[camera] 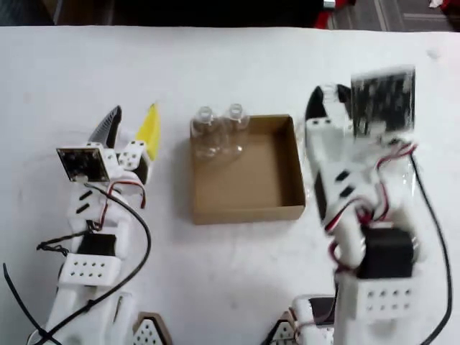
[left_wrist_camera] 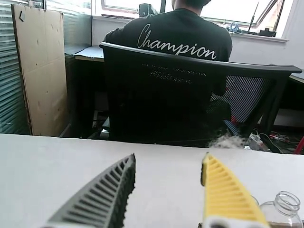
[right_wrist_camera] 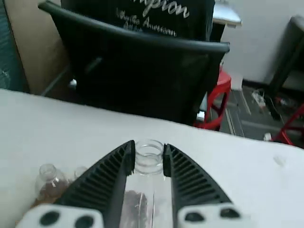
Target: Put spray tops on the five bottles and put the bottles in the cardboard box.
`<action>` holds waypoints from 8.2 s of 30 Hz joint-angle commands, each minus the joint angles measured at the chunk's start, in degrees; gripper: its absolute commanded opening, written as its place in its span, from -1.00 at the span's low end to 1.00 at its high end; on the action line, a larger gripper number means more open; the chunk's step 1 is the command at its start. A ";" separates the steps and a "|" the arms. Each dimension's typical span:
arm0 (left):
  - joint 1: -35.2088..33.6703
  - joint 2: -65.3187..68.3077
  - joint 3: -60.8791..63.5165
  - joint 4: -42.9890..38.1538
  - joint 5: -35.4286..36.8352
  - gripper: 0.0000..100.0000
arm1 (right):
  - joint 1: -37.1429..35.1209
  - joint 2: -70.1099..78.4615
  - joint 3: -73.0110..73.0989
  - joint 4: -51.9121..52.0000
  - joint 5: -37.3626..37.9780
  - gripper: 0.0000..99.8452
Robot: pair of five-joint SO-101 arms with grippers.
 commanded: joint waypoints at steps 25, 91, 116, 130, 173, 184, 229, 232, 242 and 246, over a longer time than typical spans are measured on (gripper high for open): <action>0.66 -1.89 -2.73 -0.09 -0.88 -0.58 | -5.14 4.97 35.08 -56.22 -1.67 -0.97; 0.75 -1.89 -2.64 -0.09 -0.88 -0.58 | -6.46 49.98 34.46 -92.97 -1.67 -0.97; 0.75 -1.89 -2.64 -0.09 -0.88 -0.58 | -6.55 41.98 39.56 -91.74 -1.58 -0.68; 0.57 -1.89 -2.73 -0.09 -0.88 -0.58 | -6.02 27.12 28.57 -59.56 -1.58 -0.69; 0.75 -1.89 -2.46 -0.09 -0.88 -0.58 | 25.71 66.59 -26.20 13.58 -18.64 -0.69; 0.84 -1.89 -2.46 -0.09 -0.88 -0.58 | 25.27 77.32 -26.46 2.59 -28.13 -0.68; 2.68 -2.15 -2.37 -0.09 -6.07 -0.58 | 19.21 90.24 -47.56 14.64 -5.89 -0.69; 2.68 -2.15 -2.37 -0.09 -6.07 -0.58 | 19.12 92.62 -51.43 17.80 -3.78 -0.69; 2.68 -2.15 -2.37 -0.09 -6.07 -0.58 | 19.38 98.77 -59.78 22.55 -1.23 -0.98; 2.68 -2.15 -2.37 -0.09 -6.07 -0.58 | 19.47 98.68 -60.84 23.08 -1.32 -0.89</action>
